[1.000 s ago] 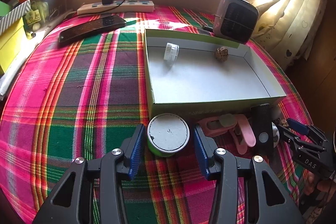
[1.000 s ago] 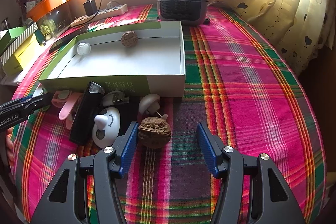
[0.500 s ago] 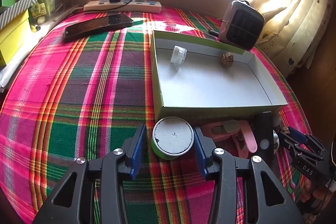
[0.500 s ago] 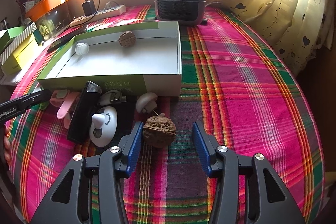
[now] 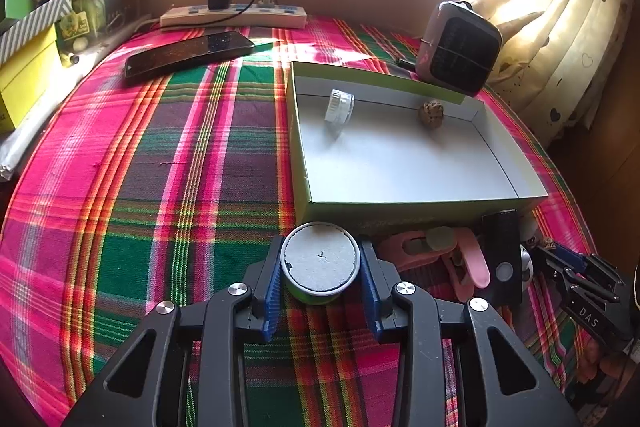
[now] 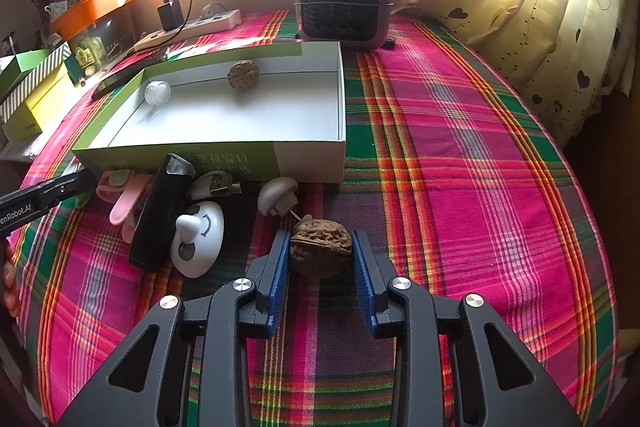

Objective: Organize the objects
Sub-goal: 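Carry the spool with the left tool into the white box while the right tool carries the walnut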

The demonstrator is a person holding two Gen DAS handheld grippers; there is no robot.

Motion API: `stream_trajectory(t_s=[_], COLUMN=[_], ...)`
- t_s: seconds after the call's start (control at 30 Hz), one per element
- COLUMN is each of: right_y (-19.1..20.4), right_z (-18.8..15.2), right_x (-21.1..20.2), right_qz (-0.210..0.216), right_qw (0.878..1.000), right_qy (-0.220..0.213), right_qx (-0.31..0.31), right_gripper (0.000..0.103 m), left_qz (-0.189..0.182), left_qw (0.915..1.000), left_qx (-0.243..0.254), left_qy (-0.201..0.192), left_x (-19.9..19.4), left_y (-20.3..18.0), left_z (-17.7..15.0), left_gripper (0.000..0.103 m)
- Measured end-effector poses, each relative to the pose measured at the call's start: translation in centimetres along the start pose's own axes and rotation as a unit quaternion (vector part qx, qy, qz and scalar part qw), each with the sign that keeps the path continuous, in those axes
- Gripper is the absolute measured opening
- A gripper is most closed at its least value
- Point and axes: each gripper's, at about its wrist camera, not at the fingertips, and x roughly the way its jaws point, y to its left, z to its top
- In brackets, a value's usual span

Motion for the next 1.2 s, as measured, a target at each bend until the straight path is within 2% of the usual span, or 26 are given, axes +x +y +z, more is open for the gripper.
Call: stream_trajectory(t_s=[0.83, 1.2], right_y=[0.1, 0.4], right_z=[0.0, 0.4], right_x=[-0.1, -1.2], right_qz=[0.002, 0.007], right_qw=[1.0, 1.0], right_qy=[0.0, -0.015], right_qx=[-0.001, -0.005], right_gripper=[0.032, 0.032], left_qz=[0.003, -0.002], left_qw=[1.0, 0.9998], left_qx=[0.004, 0.016], left_qy=[-0.003, -0.015], left_x=[-0.4, -1.7], left_y=[0.0, -0.4], left_z=[0.0, 0.1], left_gripper=[0.031, 0.031])
